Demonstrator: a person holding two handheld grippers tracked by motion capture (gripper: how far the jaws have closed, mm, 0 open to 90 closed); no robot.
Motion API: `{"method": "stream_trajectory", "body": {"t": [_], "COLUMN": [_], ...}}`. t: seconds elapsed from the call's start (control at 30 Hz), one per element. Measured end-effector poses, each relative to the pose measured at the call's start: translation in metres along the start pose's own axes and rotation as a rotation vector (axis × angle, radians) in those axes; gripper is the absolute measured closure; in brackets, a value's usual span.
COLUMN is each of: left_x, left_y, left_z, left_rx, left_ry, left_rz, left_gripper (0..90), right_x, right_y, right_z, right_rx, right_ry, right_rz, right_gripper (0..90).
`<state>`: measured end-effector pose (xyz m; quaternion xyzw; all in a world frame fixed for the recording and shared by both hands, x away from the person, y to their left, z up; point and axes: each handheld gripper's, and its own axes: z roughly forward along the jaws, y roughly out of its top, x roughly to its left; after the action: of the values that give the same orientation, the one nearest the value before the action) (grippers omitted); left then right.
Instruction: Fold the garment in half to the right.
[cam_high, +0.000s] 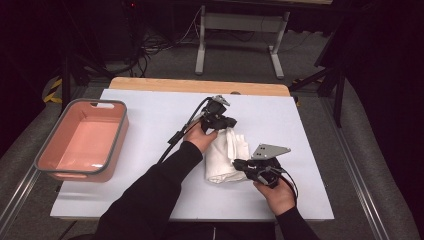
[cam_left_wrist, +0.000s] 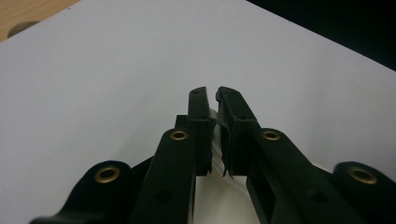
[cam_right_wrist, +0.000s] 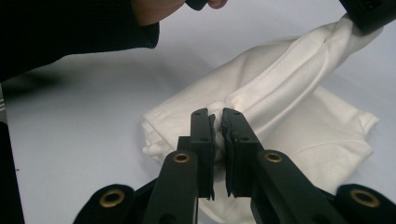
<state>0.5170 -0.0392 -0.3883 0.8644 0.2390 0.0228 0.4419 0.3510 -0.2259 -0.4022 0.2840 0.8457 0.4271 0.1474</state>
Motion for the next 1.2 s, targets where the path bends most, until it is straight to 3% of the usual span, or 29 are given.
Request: {"method": "stream_trajectory", "body": {"t": [0.13, 0.3, 0.5, 0.57, 0.6, 0.67, 0.73, 0.83, 0.93, 1.07, 1.2], "left_x": [0.0, 0.002, 0.009, 0.011, 0.012, 0.014, 0.015, 0.017, 0.019, 0.021, 0.023], "left_y": [0.0, -0.003, -0.013, -0.017, -0.019, -0.023, -0.025, -0.028, -0.029, -0.033, -0.038], "left_z": [0.003, -0.003, -0.014, -0.018, -0.02, -0.025, -0.029, -0.035, -0.039, -0.042, -0.044], "left_rx": [-0.001, -0.017, -0.017, -0.014, -0.014, -0.008, -0.009, -0.008, 0.011, 0.018, 0.027], "left_ry": [-0.003, 0.008, 0.02, 0.02, 0.024, 0.029, 0.03, 0.038, 0.042, 0.041, 0.041], "left_rz": [-0.005, -0.002, -0.024, -0.033, -0.033, -0.028, -0.034, -0.033, -0.039, -0.044, -0.052], "left_gripper": [81.5, 65.5, 63.0, 62.9, 62.9, 62.9, 62.9, 63.2, 64.6, 69.8, 71.1], "right_x": [0.0, -0.002, -0.006, -0.008, -0.008, -0.009, -0.01, -0.007, -0.001, 0.01, 0.001], "right_y": [-0.001, -0.005, -0.011, -0.012, -0.012, -0.012, -0.01, -0.004, 0.001, 0.001, -0.012], "right_z": [0.0, 0.001, 0.001, 0.0, 0.0, -0.004, -0.01, -0.016, -0.013, 0.003, 0.014], "right_rx": [0.005, 0.015, 0.036, 0.062, 0.062, 0.067, 0.043, 0.01, 0.006, 0.062, 0.148], "right_ry": [-0.002, -0.011, -0.034, -0.053, -0.053, -0.087, -0.119, -0.126, -0.103, -0.062, -0.086], "right_rz": [-0.002, -0.001, 0.004, 0.015, 0.015, 0.041, 0.051, 0.031, 0.001, -0.079, -0.068], "right_gripper": [83.1, 83.1, 81.6, 67.3, 67.3, 53.7, 49.8, 55.4, 60.6, 77.4, 79.2]}}
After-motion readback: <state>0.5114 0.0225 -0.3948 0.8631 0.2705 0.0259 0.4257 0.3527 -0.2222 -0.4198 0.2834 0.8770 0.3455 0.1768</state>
